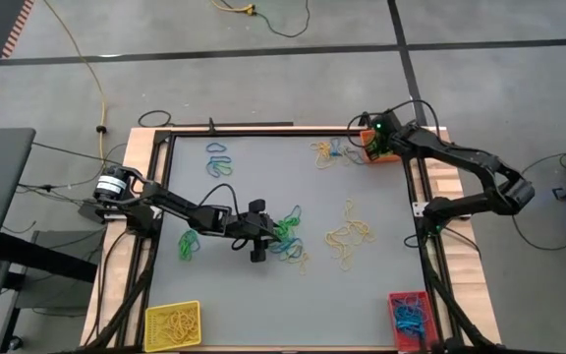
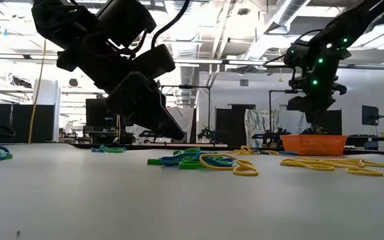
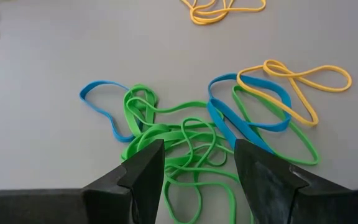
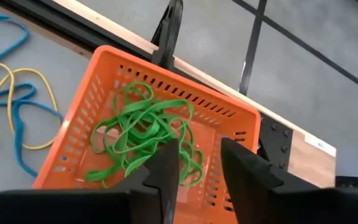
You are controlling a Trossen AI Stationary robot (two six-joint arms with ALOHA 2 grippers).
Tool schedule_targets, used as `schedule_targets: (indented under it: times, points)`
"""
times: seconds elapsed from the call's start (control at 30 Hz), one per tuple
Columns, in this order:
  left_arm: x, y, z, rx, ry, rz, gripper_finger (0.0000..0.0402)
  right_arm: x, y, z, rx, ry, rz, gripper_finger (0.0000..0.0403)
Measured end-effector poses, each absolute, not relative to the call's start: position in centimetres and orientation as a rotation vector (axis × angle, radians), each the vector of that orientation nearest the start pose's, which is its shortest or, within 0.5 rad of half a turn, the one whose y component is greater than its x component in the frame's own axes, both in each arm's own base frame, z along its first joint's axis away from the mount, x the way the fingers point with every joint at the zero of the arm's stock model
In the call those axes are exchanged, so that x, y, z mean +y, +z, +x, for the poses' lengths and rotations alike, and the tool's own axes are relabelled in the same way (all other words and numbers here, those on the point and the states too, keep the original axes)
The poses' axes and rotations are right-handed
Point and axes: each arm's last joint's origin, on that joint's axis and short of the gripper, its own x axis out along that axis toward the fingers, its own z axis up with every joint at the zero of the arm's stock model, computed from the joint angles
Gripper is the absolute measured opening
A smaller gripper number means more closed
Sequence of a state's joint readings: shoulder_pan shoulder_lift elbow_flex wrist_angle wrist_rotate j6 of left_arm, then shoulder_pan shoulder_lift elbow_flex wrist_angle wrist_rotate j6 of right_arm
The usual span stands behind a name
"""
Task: Sort rubber bands into baskets
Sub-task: Put the green rubber band into the orange bin
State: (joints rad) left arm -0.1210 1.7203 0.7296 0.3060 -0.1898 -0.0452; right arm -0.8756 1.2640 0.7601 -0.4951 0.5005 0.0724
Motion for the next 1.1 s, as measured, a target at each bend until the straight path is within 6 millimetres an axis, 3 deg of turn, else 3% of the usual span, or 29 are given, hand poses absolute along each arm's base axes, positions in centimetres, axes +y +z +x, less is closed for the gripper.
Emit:
schedule_targets:
  times: [0.2,0.4,0.77,1.1]
  points:
    - [-3.3,13.2,31.7,0.675,0.082,0.062,0.0185,-18.1,21.1,15.3,0.962,-1.109,0.306,0.0161]
    - [-3.3,13.2,31.7,0.675,0.081,0.064,0.0185,-16.1,21.3,18.2,0.872,-0.755,0.347,0.0158]
    - [-3.3,13.2,31.7,0.675,0.082,0.062,0.0185,-8.1,22.3,24.1,0.748,-0.29,0.148,0.0157]
    - [-3.3,13.2,31.7,0.674,0.083,0.059,0.0185,-1.5,23.4,26.9,0.566,-0.022,0.005,0.0157]
